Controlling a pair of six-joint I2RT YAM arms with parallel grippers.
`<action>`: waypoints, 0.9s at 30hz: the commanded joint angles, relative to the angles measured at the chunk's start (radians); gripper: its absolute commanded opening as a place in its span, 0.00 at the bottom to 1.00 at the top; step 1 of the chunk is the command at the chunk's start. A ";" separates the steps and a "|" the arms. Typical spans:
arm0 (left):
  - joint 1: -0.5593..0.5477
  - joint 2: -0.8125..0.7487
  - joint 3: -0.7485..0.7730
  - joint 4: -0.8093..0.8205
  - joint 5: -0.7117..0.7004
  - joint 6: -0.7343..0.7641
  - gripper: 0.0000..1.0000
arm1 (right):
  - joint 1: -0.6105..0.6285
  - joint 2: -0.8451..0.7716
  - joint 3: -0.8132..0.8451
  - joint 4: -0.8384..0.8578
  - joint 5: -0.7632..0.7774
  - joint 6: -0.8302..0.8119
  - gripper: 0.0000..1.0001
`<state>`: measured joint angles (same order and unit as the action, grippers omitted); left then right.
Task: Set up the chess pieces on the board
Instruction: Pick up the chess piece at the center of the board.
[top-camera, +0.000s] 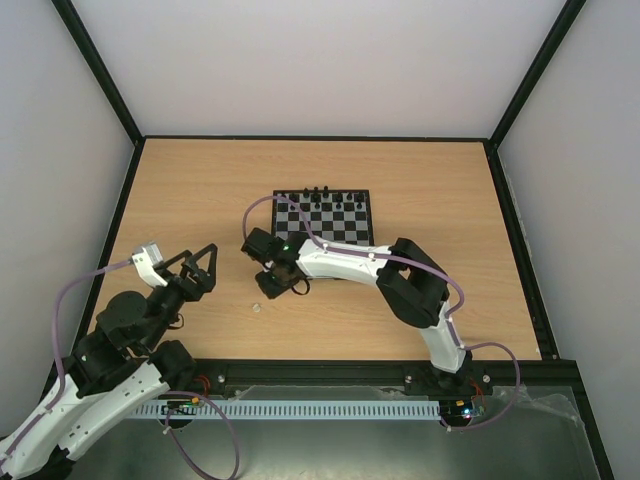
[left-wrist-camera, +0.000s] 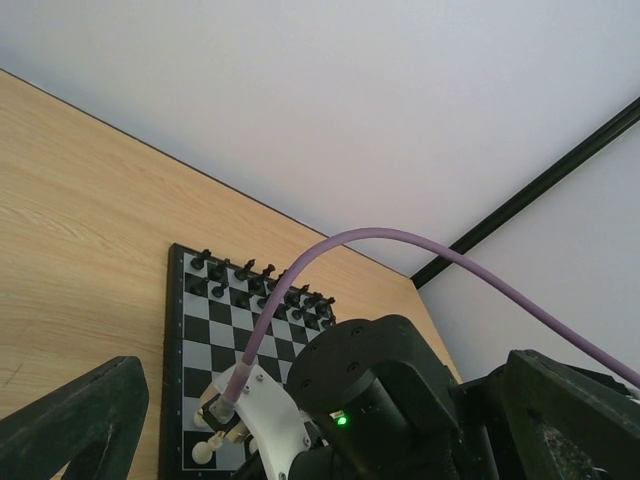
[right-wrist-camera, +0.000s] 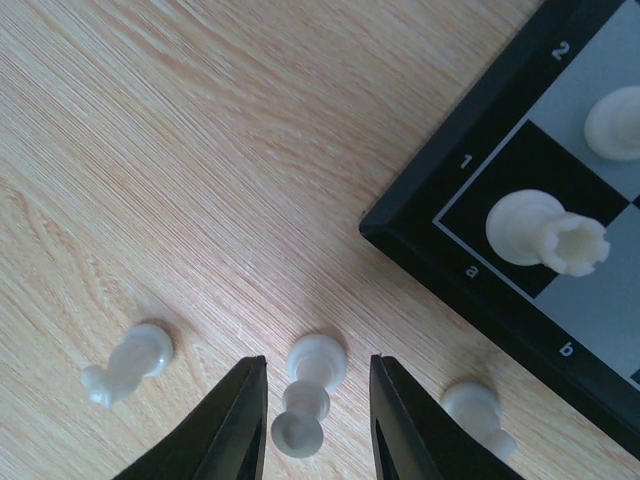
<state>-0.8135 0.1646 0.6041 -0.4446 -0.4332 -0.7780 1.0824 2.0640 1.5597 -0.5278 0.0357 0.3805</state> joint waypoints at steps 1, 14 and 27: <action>-0.003 -0.013 -0.005 -0.015 -0.021 0.021 0.99 | 0.014 0.022 0.049 -0.074 0.018 0.000 0.29; -0.002 -0.019 -0.006 -0.019 -0.029 0.023 1.00 | 0.033 0.018 0.042 -0.094 0.036 0.003 0.32; -0.002 -0.018 -0.006 -0.019 -0.029 0.020 0.99 | 0.039 0.005 0.026 -0.104 0.047 0.006 0.24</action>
<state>-0.8135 0.1574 0.6041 -0.4564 -0.4465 -0.7673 1.1110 2.0689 1.5902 -0.5671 0.0673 0.3843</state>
